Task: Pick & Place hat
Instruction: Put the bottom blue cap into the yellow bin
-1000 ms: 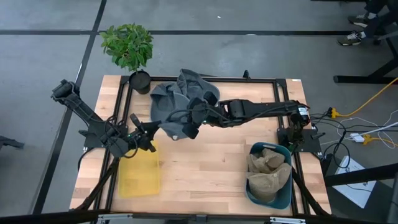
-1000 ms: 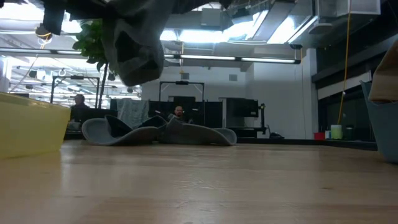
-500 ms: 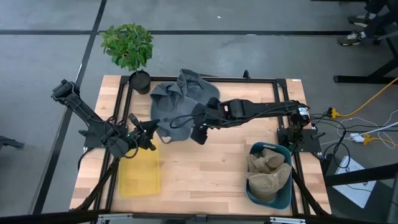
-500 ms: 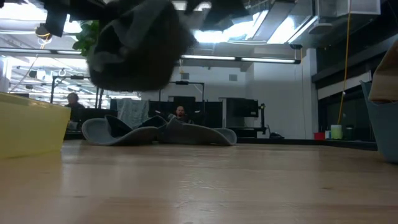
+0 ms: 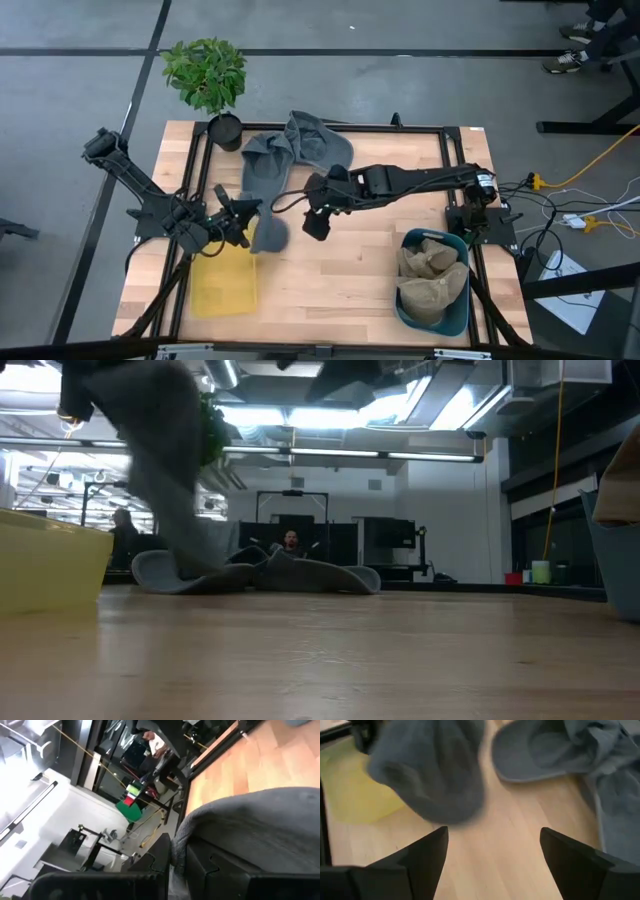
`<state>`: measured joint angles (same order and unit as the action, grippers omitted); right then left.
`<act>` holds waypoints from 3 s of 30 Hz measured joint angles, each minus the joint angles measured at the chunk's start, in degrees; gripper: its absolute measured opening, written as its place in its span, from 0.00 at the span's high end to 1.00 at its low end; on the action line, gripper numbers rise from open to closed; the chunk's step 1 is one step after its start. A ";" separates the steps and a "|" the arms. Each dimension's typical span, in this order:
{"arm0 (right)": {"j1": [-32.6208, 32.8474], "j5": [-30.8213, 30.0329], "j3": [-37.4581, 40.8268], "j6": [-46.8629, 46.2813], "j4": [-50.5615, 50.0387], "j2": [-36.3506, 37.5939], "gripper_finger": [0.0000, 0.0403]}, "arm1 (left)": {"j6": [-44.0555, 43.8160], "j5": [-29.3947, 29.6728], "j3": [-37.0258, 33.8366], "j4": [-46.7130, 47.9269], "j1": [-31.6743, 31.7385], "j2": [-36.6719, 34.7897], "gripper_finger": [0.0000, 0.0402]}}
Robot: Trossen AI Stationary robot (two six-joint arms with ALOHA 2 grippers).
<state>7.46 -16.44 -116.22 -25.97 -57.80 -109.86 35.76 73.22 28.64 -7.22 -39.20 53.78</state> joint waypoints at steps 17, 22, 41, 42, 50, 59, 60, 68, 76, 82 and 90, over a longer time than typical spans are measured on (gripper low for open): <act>0.31 6.87 1.74 14.18 9.16 -4.38 0.22 | 16.92 -30.35 -0.02 -0.58 4.22 -0.04 0.94; 0.31 9.65 5.74 14.70 13.19 -4.44 0.22 | 17.50 -38.61 -0.02 -0.89 4.02 -0.07 0.94; 3.88 14.25 12.74 13.04 35.27 -4.86 0.22 | 19.48 -41.00 -0.04 -6.62 3.68 -2.95 0.94; 3.94 13.62 12.74 13.06 36.34 -4.86 0.22 | 19.48 -41.33 -0.04 -7.16 3.96 -2.95 0.94; 3.86 12.97 12.70 14.58 42.25 -4.86 0.22 | 19.97 -43.66 -0.04 -10.80 6.39 -2.95 0.94; 4.12 13.37 12.68 16.09 40.88 -4.86 0.52 | 18.91 -44.01 -0.04 -10.78 7.06 -2.95 0.92; 4.12 13.45 12.68 16.02 40.38 -4.86 0.58 | 18.84 -44.00 -0.04 -10.78 7.06 -2.95 0.91; 4.12 13.35 12.63 15.83 38.59 -4.86 0.96 | 4.61 -42.57 -0.02 -9.24 7.06 -2.91 0.90; 4.09 8.74 12.63 15.03 35.69 -4.90 0.96 | -8.85 -36.90 0.02 -3.09 6.97 -3.71 0.87; 4.12 3.39 12.63 9.04 35.12 -4.90 0.96 | -20.30 -35.82 0.02 -0.94 5.49 -7.34 0.76; 4.12 -7.53 12.63 6.42 35.16 -4.90 0.95 | -34.23 -29.76 0.02 4.94 3.98 -12.66 0.59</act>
<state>11.57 -23.96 -103.59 -19.55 -22.64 -114.76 1.54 43.47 28.67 -2.28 -35.22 41.12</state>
